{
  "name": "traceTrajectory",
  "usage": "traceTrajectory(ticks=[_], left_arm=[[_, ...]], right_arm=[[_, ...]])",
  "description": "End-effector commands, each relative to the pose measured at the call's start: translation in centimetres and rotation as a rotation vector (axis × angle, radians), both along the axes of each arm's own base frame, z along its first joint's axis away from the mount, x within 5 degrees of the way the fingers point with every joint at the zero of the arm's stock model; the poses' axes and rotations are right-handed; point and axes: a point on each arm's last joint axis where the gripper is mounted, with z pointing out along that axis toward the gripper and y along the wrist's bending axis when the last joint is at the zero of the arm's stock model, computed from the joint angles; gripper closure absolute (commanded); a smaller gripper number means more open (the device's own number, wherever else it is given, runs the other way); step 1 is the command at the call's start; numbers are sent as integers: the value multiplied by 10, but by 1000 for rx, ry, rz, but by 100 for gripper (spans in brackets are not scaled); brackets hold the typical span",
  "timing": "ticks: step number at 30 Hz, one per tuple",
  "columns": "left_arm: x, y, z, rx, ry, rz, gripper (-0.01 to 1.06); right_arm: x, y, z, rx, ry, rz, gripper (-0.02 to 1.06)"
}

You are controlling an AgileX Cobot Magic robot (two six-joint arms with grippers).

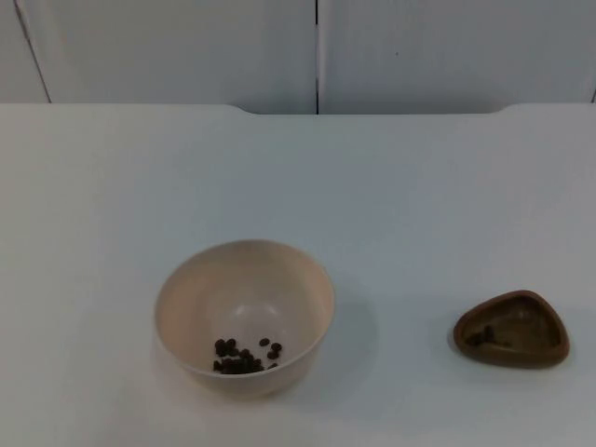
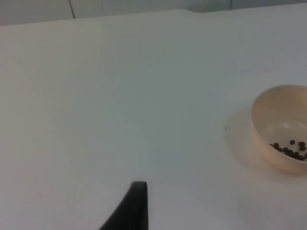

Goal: Pick up the bowl with the left hand and pour the coffee beans from the cup into the bowl with the right hand.

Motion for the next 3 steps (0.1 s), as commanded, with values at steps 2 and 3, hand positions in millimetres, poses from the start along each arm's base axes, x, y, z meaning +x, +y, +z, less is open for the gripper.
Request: traceTrajectory(ticks=[2, 3], left_arm=[[0, -1, -1, -8, -1, 41, 0], [0, -1, -1, -8, -1, 49, 0]], right_arm=[[0, 0, -1, 3, -4, -11, -1], [0, 0, -1, 3, -4, -11, -1]])
